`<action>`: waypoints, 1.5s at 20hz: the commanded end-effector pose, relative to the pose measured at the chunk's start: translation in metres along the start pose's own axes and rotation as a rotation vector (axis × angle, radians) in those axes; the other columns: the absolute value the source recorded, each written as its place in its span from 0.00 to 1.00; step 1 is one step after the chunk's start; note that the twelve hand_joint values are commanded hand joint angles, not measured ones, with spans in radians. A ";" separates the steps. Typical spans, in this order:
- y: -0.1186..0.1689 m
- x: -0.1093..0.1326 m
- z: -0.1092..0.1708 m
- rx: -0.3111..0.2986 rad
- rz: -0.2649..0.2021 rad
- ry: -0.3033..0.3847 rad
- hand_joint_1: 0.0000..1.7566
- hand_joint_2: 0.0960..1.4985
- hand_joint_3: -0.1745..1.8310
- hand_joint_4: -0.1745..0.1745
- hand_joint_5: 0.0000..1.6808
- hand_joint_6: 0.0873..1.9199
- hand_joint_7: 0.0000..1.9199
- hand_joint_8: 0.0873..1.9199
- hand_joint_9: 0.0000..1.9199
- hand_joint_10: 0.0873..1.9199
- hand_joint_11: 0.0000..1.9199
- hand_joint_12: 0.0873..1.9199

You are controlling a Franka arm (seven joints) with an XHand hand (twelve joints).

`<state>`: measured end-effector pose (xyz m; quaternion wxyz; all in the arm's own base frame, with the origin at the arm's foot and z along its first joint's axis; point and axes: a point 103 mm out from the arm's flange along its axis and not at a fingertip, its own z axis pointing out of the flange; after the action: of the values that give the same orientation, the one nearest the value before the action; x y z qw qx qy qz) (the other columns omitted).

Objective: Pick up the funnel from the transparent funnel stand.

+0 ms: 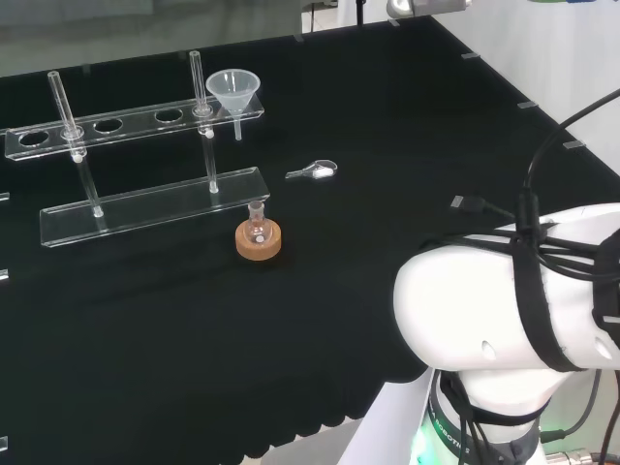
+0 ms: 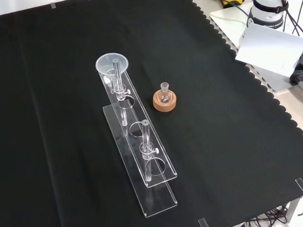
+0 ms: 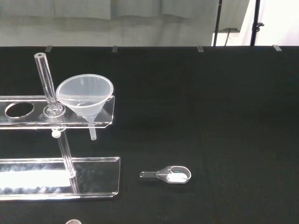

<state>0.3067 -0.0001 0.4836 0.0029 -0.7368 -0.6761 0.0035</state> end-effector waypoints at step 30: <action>0.065 0.015 0.037 0.065 -0.016 -0.075 0.00 0.74 0.28 0.55 0.14 0.00 0.02 0.24 0.10 0.30 0.02 0.70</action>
<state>0.3518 0.0010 0.4504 0.0098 -0.7344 -0.6772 0.0449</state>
